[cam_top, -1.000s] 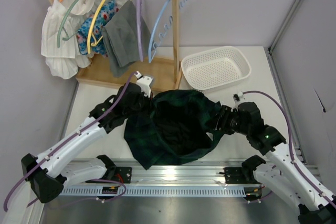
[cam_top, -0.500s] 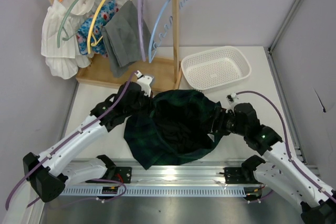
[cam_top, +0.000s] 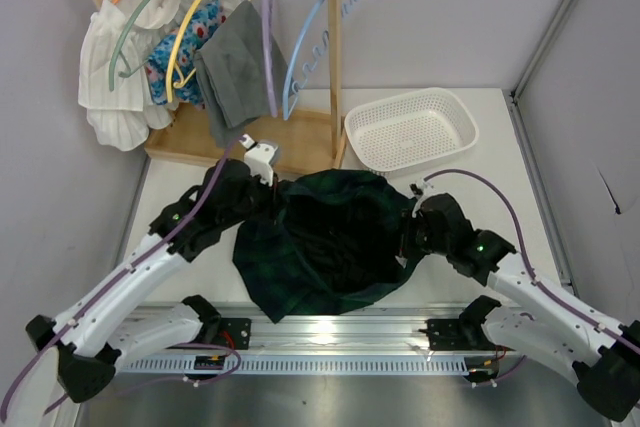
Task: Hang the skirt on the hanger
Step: Move the skirt to the center of the board
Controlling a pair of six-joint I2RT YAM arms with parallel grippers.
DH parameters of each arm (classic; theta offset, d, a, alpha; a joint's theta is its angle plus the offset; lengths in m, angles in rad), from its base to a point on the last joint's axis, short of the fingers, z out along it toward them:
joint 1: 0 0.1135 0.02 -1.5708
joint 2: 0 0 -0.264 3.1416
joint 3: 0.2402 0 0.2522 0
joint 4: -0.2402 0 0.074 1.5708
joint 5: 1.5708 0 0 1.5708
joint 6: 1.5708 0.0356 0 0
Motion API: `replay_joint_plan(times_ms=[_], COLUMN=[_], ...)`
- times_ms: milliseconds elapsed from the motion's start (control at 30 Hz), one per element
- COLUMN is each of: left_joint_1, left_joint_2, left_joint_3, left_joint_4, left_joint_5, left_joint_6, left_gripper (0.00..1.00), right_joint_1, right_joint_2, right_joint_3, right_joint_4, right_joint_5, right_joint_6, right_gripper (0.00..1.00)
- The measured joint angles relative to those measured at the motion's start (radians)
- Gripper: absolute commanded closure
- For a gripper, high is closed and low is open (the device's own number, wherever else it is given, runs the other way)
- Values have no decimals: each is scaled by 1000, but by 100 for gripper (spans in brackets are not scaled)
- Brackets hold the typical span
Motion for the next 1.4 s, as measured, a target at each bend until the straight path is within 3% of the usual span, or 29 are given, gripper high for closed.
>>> replay_joint_plan(times_ms=[233, 400, 633, 867, 1000, 1200, 1400], left_joint_1=[2, 2, 3, 5, 5, 5, 5], left_joint_2=[-226, -287, -164, 175, 272, 271, 253], left_joint_3=[-1, 0, 34, 350, 511, 652, 678], left_joint_4=[-22, -50, -92, -259, -351, -429, -431], left_joint_5=[31, 25, 13, -24, -29, -55, -54], left_joint_6=[-1, -16, -62, -125, -140, -140, -141], left_gripper=[99, 99, 99, 100, 100, 100, 100], right_joint_1=[1, 1, -89, -402, -524, -544, -542], right_joint_2=[-163, -200, -83, 87, 183, 264, 303], right_joint_3=[2, 2, 91, 357, 533, 745, 845], right_joint_4=[5, 18, 8, 0, -89, -241, -322], right_joint_5=[91, 119, 36, -275, -360, -364, -389], right_joint_6=[-2, -3, -15, -44, -113, -241, -288], right_gripper=[100, 100, 100, 100, 100, 100, 100])
